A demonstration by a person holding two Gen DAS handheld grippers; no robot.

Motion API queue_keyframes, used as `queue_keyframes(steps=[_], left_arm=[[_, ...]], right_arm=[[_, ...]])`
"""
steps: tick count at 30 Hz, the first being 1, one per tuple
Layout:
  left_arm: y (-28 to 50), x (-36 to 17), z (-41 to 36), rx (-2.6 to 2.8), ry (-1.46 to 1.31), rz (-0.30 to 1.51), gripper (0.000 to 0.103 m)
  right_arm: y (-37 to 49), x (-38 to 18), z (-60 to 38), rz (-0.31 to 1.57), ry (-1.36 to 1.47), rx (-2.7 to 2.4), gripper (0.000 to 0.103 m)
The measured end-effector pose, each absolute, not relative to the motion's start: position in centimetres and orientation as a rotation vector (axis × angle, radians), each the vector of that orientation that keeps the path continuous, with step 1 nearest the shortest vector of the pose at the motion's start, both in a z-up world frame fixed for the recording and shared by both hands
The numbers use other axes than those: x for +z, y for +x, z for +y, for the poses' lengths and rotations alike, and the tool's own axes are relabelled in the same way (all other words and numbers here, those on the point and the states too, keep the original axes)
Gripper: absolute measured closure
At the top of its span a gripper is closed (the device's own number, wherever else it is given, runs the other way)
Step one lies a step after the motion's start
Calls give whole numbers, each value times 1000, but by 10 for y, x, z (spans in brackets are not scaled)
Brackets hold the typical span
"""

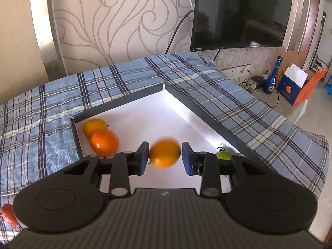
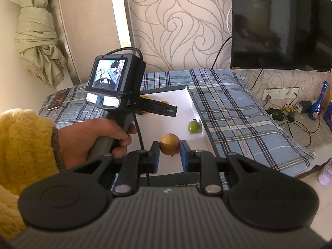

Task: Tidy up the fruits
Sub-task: 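Lower the small orange into the white box and open the left gripper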

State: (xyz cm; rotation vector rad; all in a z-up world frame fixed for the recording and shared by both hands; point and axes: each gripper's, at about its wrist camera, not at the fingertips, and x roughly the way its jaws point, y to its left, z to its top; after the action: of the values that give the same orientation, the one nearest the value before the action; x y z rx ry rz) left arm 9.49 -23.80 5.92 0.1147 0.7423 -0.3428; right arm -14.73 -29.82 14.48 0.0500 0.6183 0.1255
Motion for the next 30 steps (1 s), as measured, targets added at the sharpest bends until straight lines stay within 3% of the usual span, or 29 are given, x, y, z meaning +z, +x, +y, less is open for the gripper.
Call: queue_keyframes(steps=[5, 14, 30], left_arm=[[90, 62, -243, -356, 125, 717, 46], [70, 81, -239, -358, 108, 679, 46], [-34, 114, -179, -342, 109, 583, 46]], right_arm=[[-149, 144, -299, 621, 51, 125, 79], [-148, 144, -302, 616, 54, 145, 79], [-100, 125, -308, 640, 58, 204, 79]])
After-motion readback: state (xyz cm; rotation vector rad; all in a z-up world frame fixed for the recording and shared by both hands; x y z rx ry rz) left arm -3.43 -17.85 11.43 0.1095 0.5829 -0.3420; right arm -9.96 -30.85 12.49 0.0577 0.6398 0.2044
